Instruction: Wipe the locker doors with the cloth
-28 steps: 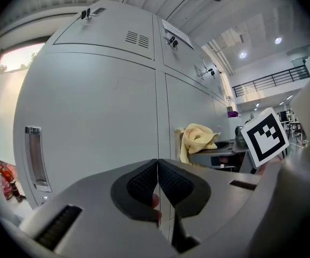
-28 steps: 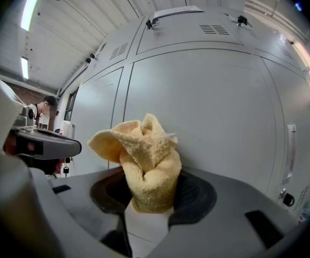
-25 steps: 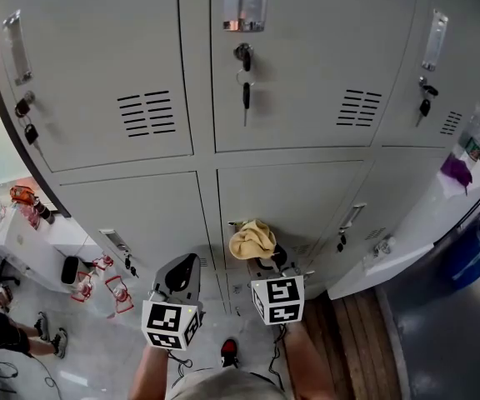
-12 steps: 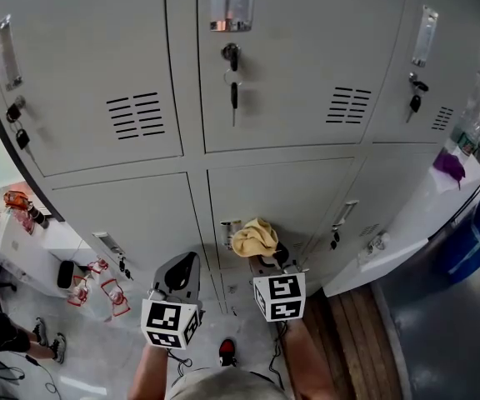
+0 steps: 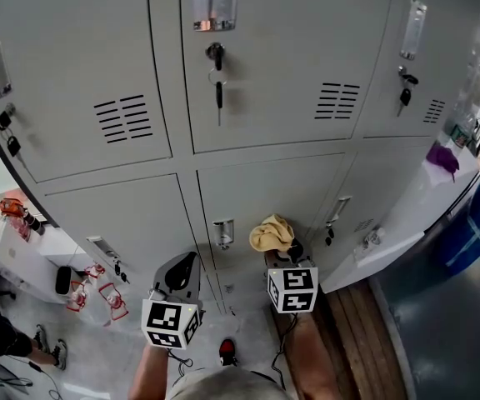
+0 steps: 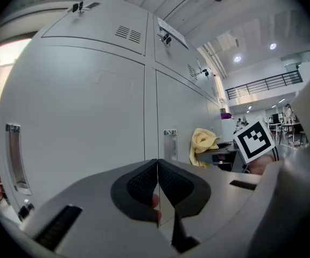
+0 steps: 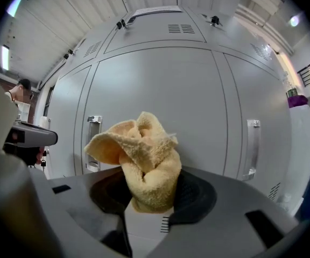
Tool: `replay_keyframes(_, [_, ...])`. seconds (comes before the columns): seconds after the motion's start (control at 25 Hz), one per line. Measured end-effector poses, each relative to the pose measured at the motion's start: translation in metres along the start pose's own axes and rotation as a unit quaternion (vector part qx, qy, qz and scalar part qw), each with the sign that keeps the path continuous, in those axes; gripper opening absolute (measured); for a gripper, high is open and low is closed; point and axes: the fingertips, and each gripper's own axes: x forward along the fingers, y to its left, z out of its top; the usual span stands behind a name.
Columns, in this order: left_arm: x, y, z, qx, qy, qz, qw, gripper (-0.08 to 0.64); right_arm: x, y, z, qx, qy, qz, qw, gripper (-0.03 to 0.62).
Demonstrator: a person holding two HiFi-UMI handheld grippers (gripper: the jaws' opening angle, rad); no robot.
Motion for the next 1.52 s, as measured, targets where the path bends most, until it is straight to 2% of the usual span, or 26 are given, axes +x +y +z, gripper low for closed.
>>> replay_keyframes(0.76, [0.003,-0.003,-0.003,0.002,0.005,-0.01,0.9999,0.023,-0.014,-0.092,-0.012,0.015,0.014,-0.092,0.996,0.183])
replay_keyframes(1.2, [0.003,-0.005,-0.006,-0.001,0.007,-0.011,0.9999,0.023,-0.016,-0.101,-0.014,0.014,0.016,-0.099,0.995,0.183])
replay_keyframes(1.52, [-0.001,-0.01,-0.01,-0.005,0.01,-0.012,0.9999,0.023,-0.035,-0.083,-0.003,0.015,-0.007,-0.08,0.997,0.183])
